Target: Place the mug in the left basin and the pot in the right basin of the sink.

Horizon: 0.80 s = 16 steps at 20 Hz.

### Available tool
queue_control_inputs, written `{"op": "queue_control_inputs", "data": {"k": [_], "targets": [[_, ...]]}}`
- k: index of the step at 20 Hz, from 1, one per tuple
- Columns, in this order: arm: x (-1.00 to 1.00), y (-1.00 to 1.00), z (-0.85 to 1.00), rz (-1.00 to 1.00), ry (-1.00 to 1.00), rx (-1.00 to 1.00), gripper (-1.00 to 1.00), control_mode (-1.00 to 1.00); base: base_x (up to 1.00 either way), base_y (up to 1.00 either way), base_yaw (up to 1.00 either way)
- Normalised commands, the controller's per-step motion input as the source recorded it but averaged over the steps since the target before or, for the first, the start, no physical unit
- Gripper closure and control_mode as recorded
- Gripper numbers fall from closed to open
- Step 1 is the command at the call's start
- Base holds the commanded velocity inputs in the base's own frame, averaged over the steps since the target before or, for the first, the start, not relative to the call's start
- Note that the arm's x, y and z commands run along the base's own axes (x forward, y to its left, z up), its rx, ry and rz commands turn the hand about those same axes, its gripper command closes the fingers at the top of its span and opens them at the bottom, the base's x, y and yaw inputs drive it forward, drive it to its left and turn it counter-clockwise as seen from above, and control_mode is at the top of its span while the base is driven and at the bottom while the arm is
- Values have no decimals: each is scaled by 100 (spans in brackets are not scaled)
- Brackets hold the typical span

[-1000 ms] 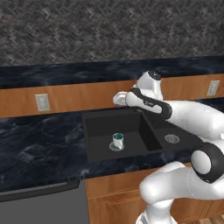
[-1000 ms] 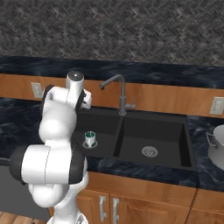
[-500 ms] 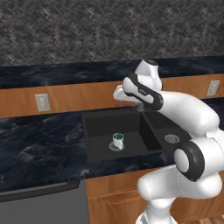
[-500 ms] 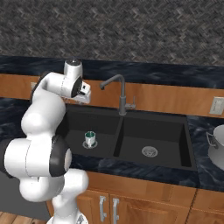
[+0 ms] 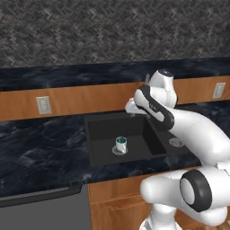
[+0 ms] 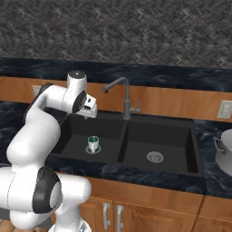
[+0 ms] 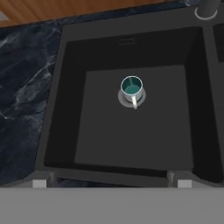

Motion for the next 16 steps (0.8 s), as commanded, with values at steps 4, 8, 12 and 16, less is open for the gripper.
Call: {"op": "queue_control_inputs", "data": {"k": [4,8,12,16], "targets": [[0,-48,0,0,0,-1,-100,-100,0,0,0],[0,-53,0,0,0,-7,-100,-100,0,0,0],[0,-50,0,0,0,-13,-100,-100,0,0,0],[0,-49,9,0,0,-17,-100,-100,0,0,0]]}}
